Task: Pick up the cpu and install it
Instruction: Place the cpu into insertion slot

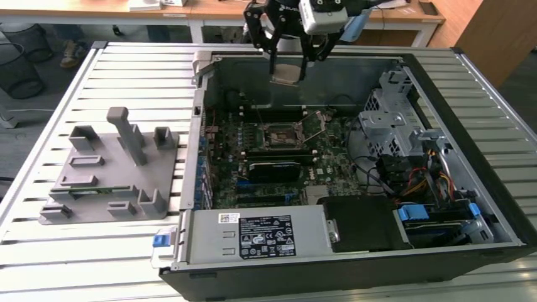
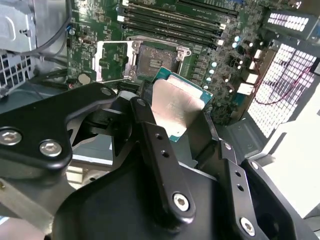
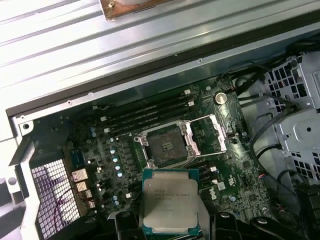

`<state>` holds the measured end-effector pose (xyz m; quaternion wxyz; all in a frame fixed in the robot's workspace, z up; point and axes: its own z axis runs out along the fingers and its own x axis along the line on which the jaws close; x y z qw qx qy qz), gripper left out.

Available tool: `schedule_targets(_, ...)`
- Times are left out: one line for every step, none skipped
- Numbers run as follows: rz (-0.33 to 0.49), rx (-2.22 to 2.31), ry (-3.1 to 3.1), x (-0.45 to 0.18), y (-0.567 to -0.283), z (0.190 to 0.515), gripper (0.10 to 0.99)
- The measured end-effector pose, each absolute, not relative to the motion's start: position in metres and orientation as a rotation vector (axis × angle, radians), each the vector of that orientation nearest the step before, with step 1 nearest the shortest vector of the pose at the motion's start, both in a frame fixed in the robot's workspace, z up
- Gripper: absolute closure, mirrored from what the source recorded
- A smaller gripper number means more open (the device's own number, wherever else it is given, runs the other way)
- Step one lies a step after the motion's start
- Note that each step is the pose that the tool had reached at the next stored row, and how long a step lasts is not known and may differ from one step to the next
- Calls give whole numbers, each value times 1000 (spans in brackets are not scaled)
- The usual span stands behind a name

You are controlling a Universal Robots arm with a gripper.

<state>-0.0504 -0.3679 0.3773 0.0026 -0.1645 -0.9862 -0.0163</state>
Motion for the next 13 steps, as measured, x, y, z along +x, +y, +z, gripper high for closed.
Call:
schedule_targets(-51,-539,-3090,-50,-368,377,561)
schedule_targets(-51,-563,-3086,-50,-368,377,561)
schedule_targets(-52,-586,-3082,-50,-368,377,561)
schedule_targets(-51,-609,-3078,-50,-368,377,561)
schedule_targets(-52,-633,-3074,-50,-368,377,561)
schedule_targets(-52,-656,-3070,-50,-368,376,561)
schedule_targets(-52,-678,-3065,-50,-368,376,561)
schedule_targets(-52,-700,-3061,-50,-368,376,561)
schedule_targets(-52,-721,-3056,-50,-368,376,561)
schedule_targets(-52,-743,-3051,-50,-368,376,561)
schedule_targets(-52,-763,-3047,-50,-368,376,561)
schedule_targets(-52,-786,-3041,-50,-368,376,561)
schedule_targets(-52,-806,-3037,-50,-367,376,561)
